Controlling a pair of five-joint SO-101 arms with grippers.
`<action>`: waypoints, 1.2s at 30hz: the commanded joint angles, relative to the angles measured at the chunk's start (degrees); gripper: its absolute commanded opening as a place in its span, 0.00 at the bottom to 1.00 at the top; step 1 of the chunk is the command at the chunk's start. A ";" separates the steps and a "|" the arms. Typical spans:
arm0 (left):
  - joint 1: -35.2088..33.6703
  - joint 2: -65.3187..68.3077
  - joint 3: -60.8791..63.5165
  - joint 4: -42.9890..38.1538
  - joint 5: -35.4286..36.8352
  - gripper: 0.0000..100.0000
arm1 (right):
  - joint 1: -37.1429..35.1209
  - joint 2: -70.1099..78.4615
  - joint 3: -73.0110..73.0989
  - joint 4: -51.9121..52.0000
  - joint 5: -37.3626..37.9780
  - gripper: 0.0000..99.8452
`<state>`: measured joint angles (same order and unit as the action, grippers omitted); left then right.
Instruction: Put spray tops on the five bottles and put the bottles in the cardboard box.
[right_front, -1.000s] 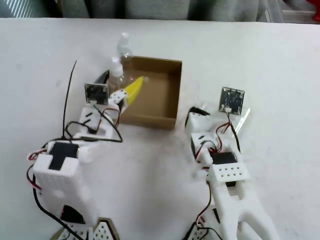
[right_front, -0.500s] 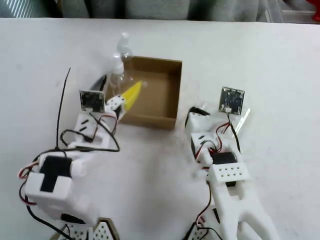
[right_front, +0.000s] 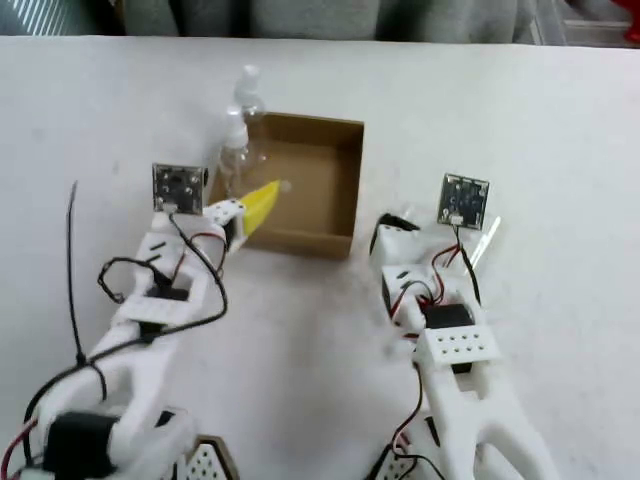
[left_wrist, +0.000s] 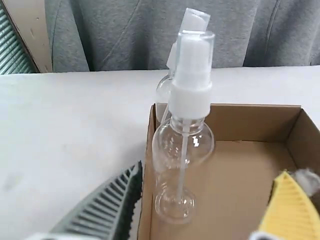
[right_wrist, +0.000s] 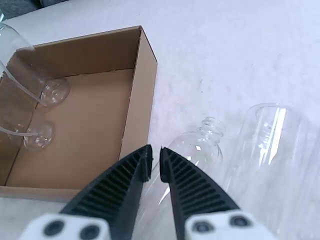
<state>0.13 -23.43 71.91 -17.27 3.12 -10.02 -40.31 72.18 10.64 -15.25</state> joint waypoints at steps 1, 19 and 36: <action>-0.48 -11.21 -0.70 15.21 0.79 0.39 | 0.75 -1.45 -0.44 -1.36 0.70 0.02; 10.77 -44.00 -6.24 52.57 2.37 0.39 | 31.43 -1.54 -0.44 3.21 10.29 0.02; 35.56 -8.92 -42.46 58.11 3.69 0.07 | 50.68 -1.27 9.93 6.37 29.36 0.02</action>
<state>32.75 -40.66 36.66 44.88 6.64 38.24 -40.48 82.29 16.70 11.03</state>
